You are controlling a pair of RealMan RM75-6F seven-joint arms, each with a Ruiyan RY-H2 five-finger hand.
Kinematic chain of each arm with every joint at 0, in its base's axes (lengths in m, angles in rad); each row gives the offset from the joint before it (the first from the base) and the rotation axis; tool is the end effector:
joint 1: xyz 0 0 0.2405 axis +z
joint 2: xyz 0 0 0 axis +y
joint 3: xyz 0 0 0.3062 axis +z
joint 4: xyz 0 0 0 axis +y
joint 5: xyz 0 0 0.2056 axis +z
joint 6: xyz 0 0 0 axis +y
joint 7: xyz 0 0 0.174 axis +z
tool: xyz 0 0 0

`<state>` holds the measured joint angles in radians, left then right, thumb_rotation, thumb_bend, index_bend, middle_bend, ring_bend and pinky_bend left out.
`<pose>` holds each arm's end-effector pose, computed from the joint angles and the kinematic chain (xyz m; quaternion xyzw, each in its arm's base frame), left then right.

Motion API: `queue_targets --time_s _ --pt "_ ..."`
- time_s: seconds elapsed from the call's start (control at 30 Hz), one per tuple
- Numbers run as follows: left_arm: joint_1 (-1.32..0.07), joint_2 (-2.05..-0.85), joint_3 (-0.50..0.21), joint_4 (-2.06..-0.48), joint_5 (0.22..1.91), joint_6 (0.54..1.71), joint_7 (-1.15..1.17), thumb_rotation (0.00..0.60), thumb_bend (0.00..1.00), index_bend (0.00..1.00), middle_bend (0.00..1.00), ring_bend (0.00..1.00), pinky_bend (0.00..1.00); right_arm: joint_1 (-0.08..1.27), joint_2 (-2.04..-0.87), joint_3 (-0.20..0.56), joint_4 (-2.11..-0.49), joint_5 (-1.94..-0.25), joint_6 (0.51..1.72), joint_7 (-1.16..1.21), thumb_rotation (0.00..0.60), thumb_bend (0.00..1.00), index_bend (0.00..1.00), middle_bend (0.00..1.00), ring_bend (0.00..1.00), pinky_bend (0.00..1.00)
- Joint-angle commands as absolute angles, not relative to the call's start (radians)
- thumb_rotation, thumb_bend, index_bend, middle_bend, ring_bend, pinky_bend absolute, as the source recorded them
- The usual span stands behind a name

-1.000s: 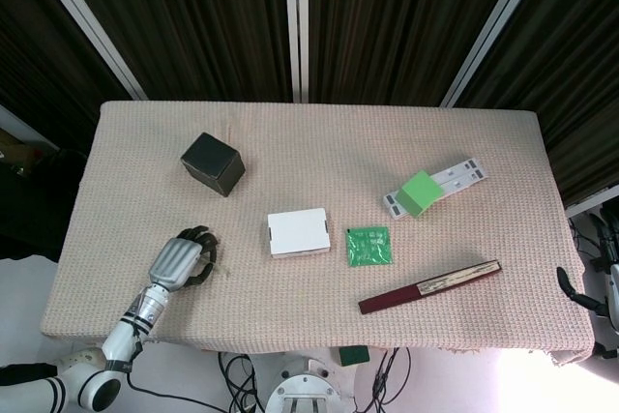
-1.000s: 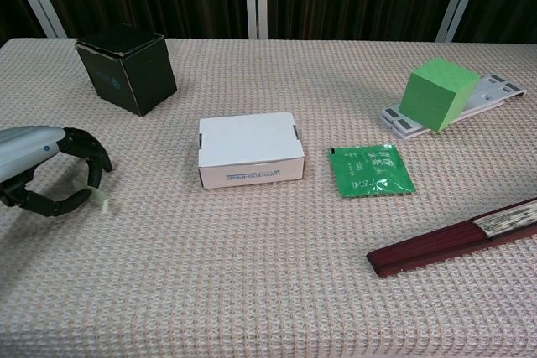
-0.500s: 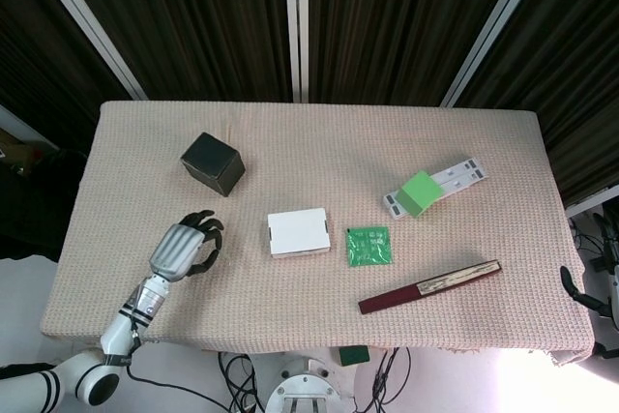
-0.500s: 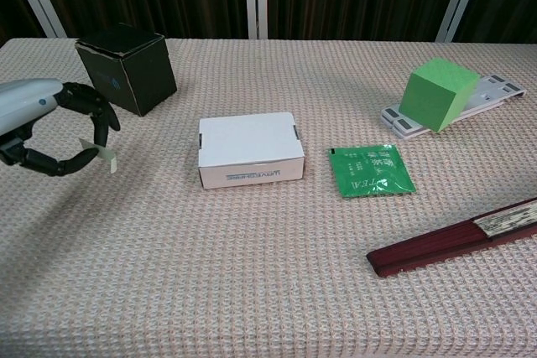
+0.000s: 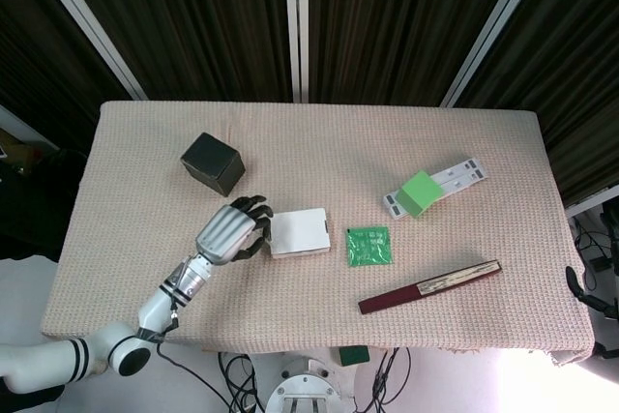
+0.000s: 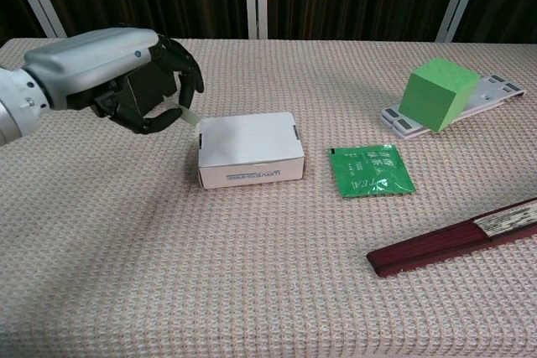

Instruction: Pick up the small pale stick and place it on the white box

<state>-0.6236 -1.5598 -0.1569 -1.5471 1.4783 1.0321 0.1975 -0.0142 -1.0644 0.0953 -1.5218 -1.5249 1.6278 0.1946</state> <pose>-0.1552 0.3492 -0.0235 -0.7572 -0.3342 -0.4520 0.3327 -0.3720 -0.1860 0.2422 0.5392 -0.3628 0.4389 0.6205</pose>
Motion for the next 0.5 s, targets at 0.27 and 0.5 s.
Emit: queue_targets --time_s 0.27,0.5 --pt "-0.731 -1.660 -0.197 -1.419 1.411 0.938 0.224 0.600 0.43 0.61 0.33 0.17 0.26 -0.010 -1.071 0.097 -1.510 -1.515 1.613 0.208 0.457 0.35 0.00 0.00 0.00 0.00" --pt "-0.764 -1.703 -0.202 -1.354 1.396 0.934 0.215 0.600 0.43 0.62 0.31 0.17 0.26 -0.007 -1.073 0.100 -1.503 -1.513 1.610 0.211 0.458 0.35 0.00 0.00 0.00 0.00"
